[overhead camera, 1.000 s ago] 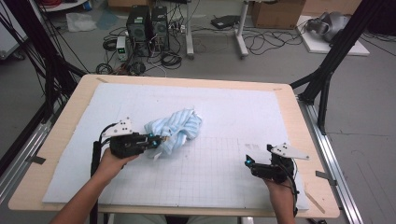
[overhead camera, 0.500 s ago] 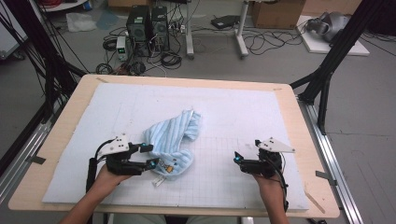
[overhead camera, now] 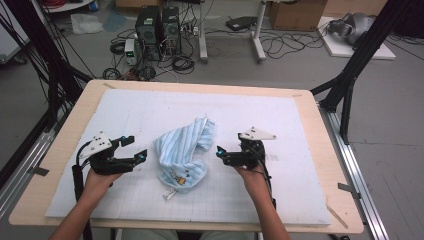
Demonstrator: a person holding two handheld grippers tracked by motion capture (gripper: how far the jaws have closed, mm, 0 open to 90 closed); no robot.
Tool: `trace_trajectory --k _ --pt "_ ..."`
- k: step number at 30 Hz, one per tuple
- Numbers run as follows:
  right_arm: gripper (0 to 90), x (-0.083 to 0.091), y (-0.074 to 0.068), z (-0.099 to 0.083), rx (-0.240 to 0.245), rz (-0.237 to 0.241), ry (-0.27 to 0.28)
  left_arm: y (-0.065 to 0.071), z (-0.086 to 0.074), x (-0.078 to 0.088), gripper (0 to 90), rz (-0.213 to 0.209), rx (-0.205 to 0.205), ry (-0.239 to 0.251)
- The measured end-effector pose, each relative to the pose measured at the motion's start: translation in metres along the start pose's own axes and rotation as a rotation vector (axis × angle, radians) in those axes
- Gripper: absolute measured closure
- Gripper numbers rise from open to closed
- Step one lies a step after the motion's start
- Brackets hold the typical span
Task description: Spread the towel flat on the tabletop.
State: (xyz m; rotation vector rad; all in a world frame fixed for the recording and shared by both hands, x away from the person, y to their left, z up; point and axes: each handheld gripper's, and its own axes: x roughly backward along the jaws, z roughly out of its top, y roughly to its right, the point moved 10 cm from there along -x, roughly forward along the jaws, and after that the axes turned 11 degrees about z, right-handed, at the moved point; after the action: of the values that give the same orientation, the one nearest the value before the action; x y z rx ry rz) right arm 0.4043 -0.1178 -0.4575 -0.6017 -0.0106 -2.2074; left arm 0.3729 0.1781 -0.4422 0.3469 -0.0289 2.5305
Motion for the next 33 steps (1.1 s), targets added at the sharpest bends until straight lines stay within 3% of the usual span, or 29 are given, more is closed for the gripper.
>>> trace_trajectory --k 1,5,8,12,17,20,23,27,30,31,32,33 --pt "6.5 -0.011 -0.005 0.002 -0.004 0.028 -0.016 -0.003 0.000 0.001 22.8 0.011 0.002 -0.001" --pt "6.8 -0.026 -0.011 0.006 -0.001 0.051 -0.021 -0.013 -0.001 0.004 21.9 0.035 0.002 0.000" --pt "25.3 -0.038 -0.020 0.011 -0.003 0.107 -0.021 -0.017 -0.001 0.005 21.9 0.049 0.007 0.000" --pt "27.2 -0.055 -0.029 0.014 0.012 0.130 -0.052 -0.022 -0.002 0.007 21.9 0.062 0.013 0.004" --pt "37.9 -0.074 -0.039 0.012 0.001 0.148 -0.089 -0.024 -0.005 0.006 22.1 0.071 0.022 0.002" --pt "55.3 -0.084 -0.040 0.005 0.010 0.135 -0.150 -0.027 -0.006 0.007 22.1 0.079 0.025 -0.001" --pt "75.4 -0.085 -0.040 0.003 0.026 0.129 -0.167 -0.029 -0.007 0.007 22.2 0.084 0.030 -0.002" --pt "89.3 -0.079 -0.042 0.007 0.070 0.133 -0.162 -0.030 -0.008 0.008 22.4 0.087 0.033 -0.006" --pt "89.2 -0.072 -0.045 0.012 0.065 0.156 -0.134 -0.030 -0.009 0.007 22.6 0.087 0.036 -0.008" --pt "84.9 -0.071 -0.045 0.012 0.066 0.159 -0.133 -0.030 -0.009 0.007 22.6 0.089 0.038 -0.008" --pt "68.2 -0.073 -0.043 0.011 0.053 0.151 -0.141 -0.030 -0.009 0.006 22.6 0.088 0.035 -0.008" --pt "61.7 -0.075 -0.042 0.010 0.034 0.142 -0.141 -0.029 -0.008 0.006 22.7 0.087 0.036 -0.006"
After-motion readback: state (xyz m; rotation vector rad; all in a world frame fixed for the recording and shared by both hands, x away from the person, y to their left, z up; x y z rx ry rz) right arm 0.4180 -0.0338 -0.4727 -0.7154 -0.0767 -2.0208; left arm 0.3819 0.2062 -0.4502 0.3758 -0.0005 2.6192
